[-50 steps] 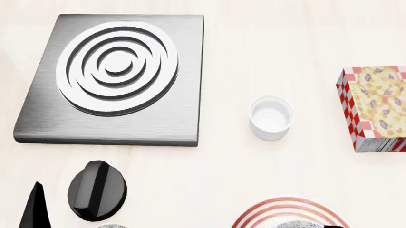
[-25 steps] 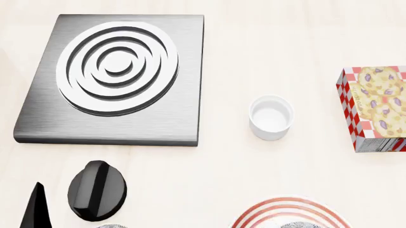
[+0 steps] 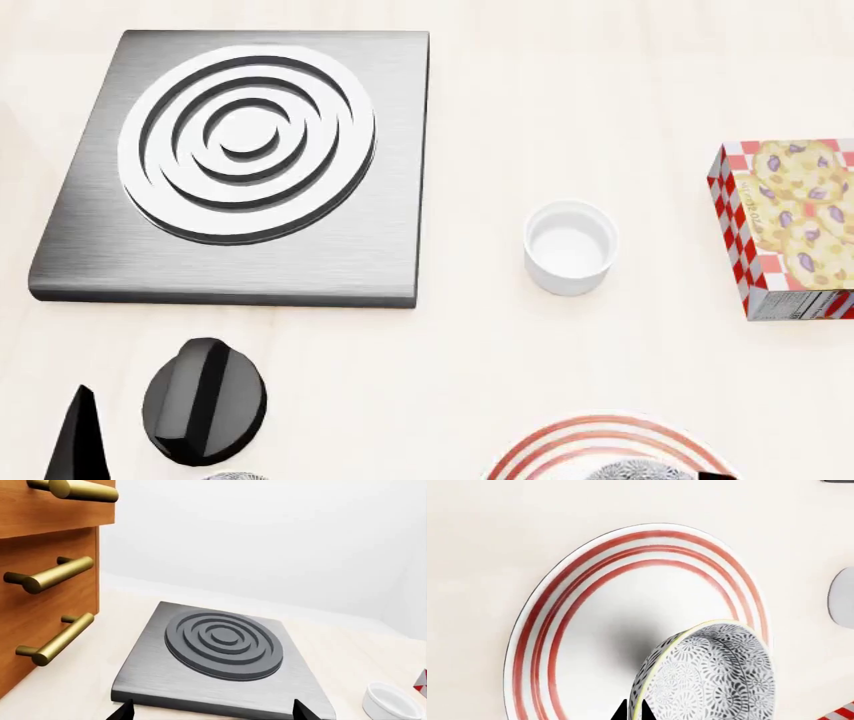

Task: Pick the akita bowl on the ramekin and place it on the plate.

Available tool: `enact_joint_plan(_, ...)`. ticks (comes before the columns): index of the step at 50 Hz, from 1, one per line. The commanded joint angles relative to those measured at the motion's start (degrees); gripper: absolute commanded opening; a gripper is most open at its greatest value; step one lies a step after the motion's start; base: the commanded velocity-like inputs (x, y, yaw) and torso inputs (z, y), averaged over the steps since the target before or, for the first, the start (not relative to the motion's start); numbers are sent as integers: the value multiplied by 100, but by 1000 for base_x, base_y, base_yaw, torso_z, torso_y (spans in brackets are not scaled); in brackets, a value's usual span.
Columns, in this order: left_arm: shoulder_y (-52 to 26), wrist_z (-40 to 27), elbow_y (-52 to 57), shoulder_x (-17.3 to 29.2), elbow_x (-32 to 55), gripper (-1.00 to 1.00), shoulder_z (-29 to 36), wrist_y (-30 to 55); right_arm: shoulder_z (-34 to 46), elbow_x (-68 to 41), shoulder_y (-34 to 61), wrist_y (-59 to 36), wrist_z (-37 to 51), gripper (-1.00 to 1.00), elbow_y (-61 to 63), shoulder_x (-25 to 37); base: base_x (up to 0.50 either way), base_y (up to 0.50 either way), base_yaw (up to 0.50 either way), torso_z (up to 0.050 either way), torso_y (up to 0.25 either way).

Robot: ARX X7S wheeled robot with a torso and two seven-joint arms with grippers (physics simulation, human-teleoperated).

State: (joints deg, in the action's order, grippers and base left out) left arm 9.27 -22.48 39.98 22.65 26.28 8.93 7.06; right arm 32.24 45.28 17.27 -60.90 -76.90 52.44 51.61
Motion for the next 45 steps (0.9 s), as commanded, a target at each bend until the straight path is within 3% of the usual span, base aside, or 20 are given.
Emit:
enact_joint_plan(1,4,-14,-3,15,-4,100,18,-19,-135,-181,-45,213,288,-100,-239,-91,0,0,0,0,0)
enact_joint_plan(37,12,-51,21,68,48,100,44,-74,16,-256,-114,257,505,-100,-440,-406,0,0,0,0,0)
enact_joint_plan(38,16,-48,26,71,52,100,46,-78,24,-244,-136,251,515,100,-442,-401,0,0,0,0,0)
enact_joint_plan(45,26,-55,42,84,68,100,49,-90,23,-242,-152,247,564,100,-459,-425,0,0,0,0,0)
